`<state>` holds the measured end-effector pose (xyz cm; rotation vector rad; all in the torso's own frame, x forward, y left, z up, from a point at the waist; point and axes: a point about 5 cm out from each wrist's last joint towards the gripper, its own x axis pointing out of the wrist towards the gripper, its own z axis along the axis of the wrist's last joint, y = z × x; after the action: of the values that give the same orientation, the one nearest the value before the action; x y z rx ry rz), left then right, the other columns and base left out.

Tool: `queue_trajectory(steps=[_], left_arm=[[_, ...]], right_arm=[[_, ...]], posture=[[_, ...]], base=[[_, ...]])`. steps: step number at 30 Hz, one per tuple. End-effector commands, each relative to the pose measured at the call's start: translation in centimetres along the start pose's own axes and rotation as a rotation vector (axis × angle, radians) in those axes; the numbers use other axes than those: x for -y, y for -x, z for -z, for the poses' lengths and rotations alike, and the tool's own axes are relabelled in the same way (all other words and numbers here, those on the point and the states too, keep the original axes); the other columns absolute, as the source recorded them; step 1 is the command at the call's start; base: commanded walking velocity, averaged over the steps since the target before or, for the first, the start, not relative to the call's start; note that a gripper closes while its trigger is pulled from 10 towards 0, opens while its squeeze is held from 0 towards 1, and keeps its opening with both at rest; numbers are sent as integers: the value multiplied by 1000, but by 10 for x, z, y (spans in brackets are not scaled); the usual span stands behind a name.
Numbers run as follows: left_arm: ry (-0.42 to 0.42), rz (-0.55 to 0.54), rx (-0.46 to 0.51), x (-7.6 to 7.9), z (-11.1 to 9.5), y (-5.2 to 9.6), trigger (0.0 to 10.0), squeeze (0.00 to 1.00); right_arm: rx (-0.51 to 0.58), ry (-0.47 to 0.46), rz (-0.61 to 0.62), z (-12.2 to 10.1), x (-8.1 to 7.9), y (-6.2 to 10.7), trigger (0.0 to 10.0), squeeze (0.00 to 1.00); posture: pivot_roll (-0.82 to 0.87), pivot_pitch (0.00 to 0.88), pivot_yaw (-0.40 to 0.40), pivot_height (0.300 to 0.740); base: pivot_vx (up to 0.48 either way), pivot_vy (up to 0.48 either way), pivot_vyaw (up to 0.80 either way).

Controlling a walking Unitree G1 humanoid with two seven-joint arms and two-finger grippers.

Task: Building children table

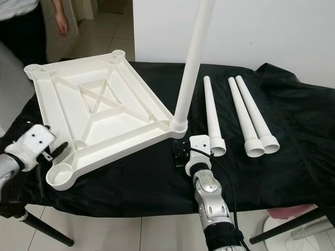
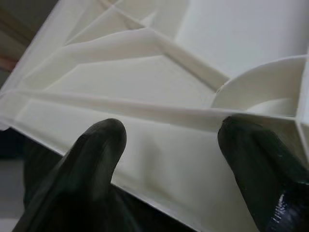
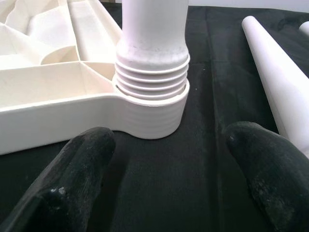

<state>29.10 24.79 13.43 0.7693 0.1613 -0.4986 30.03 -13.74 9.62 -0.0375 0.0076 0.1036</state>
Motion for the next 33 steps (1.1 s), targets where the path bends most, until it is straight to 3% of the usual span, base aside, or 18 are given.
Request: queue_trajectory(steps=[1, 7, 18, 33], left_arm=[[7, 134, -31, 22, 6, -4, 10000, 0], [47, 213, 42, 48, -11, -13, 10000, 0], [113, 267, 121, 79, -38, -26, 10000, 0], [93, 211, 42, 68, -25, -30, 10000, 0]], right_arm=[[-27, 3, 12, 4, 1, 0, 10000, 0], [-28, -3, 27, 5, 3, 0, 10000, 0], [-9, -19, 39, 3, 4, 2, 10000, 0], [256, -27, 166, -44, 16, -8, 10000, 0]], posture=[[54, 40, -50, 740], [46, 42, -41, 740], [37, 46, -33, 740], [36, 34, -40, 740]], base=[[0, 0, 0], [0, 0, 0], [0, 0, 0], [0, 0, 0]])
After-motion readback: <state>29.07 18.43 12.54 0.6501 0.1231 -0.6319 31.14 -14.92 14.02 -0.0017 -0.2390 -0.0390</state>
